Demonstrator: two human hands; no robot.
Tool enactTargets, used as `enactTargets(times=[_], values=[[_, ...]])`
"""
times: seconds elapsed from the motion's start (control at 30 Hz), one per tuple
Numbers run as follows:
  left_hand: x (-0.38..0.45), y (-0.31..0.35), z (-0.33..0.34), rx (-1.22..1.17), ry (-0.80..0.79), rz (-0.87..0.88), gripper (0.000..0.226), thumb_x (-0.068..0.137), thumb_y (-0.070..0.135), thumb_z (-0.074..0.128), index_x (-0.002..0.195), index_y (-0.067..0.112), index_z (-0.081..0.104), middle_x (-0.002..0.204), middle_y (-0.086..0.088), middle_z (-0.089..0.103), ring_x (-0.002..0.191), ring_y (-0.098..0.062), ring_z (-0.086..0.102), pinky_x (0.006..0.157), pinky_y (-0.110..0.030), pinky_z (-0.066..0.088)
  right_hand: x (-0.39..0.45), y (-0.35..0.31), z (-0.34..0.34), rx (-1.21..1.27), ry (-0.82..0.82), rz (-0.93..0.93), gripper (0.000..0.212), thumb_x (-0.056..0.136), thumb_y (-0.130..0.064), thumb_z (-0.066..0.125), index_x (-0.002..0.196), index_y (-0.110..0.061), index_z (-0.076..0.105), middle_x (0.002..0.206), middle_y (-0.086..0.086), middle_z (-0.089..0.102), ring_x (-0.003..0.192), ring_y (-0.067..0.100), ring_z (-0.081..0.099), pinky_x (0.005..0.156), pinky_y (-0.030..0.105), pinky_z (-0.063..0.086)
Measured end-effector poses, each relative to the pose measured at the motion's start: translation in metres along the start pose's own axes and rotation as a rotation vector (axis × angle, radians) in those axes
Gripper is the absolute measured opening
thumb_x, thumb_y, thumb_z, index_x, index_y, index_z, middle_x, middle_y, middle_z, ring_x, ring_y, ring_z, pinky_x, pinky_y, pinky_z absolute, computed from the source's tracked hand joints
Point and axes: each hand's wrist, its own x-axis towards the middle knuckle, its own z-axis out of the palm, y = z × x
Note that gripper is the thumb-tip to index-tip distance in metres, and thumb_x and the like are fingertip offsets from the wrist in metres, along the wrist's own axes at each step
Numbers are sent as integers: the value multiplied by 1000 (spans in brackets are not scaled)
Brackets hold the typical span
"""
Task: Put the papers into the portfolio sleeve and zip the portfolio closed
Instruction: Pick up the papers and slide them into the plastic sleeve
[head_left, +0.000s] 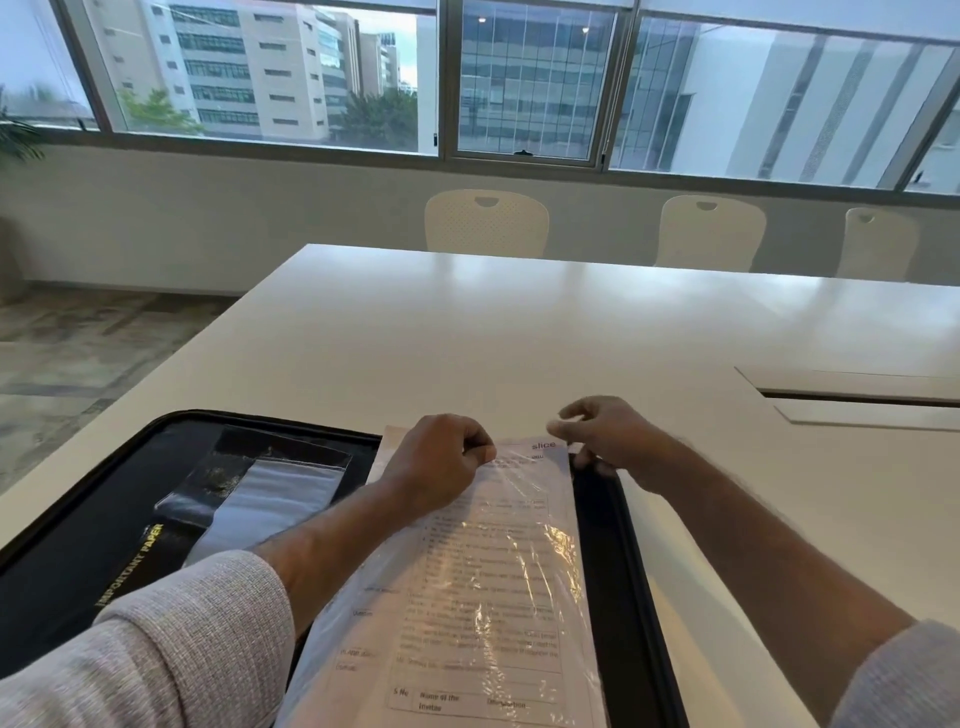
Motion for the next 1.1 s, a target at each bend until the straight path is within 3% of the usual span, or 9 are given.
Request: enactTargets(times=[0.1, 0.17, 0.3, 0.37, 0.53, 0.67, 0.8, 0.9, 1.1], values=[[0, 1, -2, 11, 0, 8, 5, 88, 22, 71, 87, 23, 76, 73, 21, 64, 71, 3, 60, 62, -14, 42, -3, -4, 13, -139, -48, -191, 57, 84, -48, 67, 129, -16, 55, 119, 0, 61, 103, 17, 60, 81, 29, 50], [0, 3, -3, 27, 11, 21, 5, 89, 22, 71, 87, 23, 76, 71, 21, 62, 69, 4, 59, 59, -10, 37, -6, -7, 21, -197, -177, -251, 58, 82, -51, 67, 128, -15, 60, 121, -2, 61, 108, 16, 60, 89, 32, 51], [0, 4, -5, 55, 38, 35, 7, 90, 22, 70, 92, 20, 76, 75, 18, 64, 70, 5, 58, 60, -10, 36, -5, -9, 29, -268, -124, -404, 12, 82, -28, 74, 87, -17, 75, 98, -3, 64, 93, 14, 59, 77, 25, 48], [0, 5, -5, 67, 47, 34, 9, 91, 23, 69, 93, 19, 76, 79, 14, 67, 70, 5, 58, 59, -10, 36, -5, -11, 31, -285, -129, -424, 4, 83, -23, 74, 80, -20, 73, 92, -3, 65, 88, 13, 59, 74, 25, 47], [0, 7, -4, 65, 44, 28, 10, 92, 23, 66, 92, 19, 75, 81, 10, 68, 72, -1, 61, 61, -17, 43, -6, -17, 25, -263, -203, -378, 7, 84, -29, 73, 82, -23, 69, 87, 0, 69, 79, 14, 65, 68, 27, 54], [-1, 5, -3, 82, 40, 15, 10, 93, 25, 63, 88, 23, 72, 82, 11, 65, 73, -4, 58, 58, -21, 40, -8, -12, 24, -402, -213, -312, 54, 76, -42, 78, 120, -16, 61, 112, -2, 64, 90, 14, 65, 75, 25, 56], [-1, 5, -1, 92, -3, -7, 12, 95, 27, 60, 86, 27, 68, 78, 10, 65, 72, -11, 60, 58, -28, 44, -9, -8, 30, -480, -191, -343, 40, 74, -43, 78, 97, -12, 72, 97, -1, 64, 85, 16, 64, 75, 36, 58], [-1, 4, -2, 95, -22, -37, 13, 94, 30, 57, 83, 30, 65, 78, 7, 67, 75, -16, 61, 65, -34, 49, -9, -7, 33, -371, -199, -367, 15, 82, -29, 74, 76, -16, 70, 85, 0, 66, 77, 12, 63, 68, 30, 52], [-4, 6, -5, 108, -1, -8, 15, 98, 27, 52, 92, 23, 65, 79, 5, 68, 74, -14, 61, 68, -37, 51, -11, -6, 37, -327, -155, -406, 20, 91, -26, 64, 71, -24, 64, 59, -10, 56, 51, -1, 48, 52, 17, 38]])
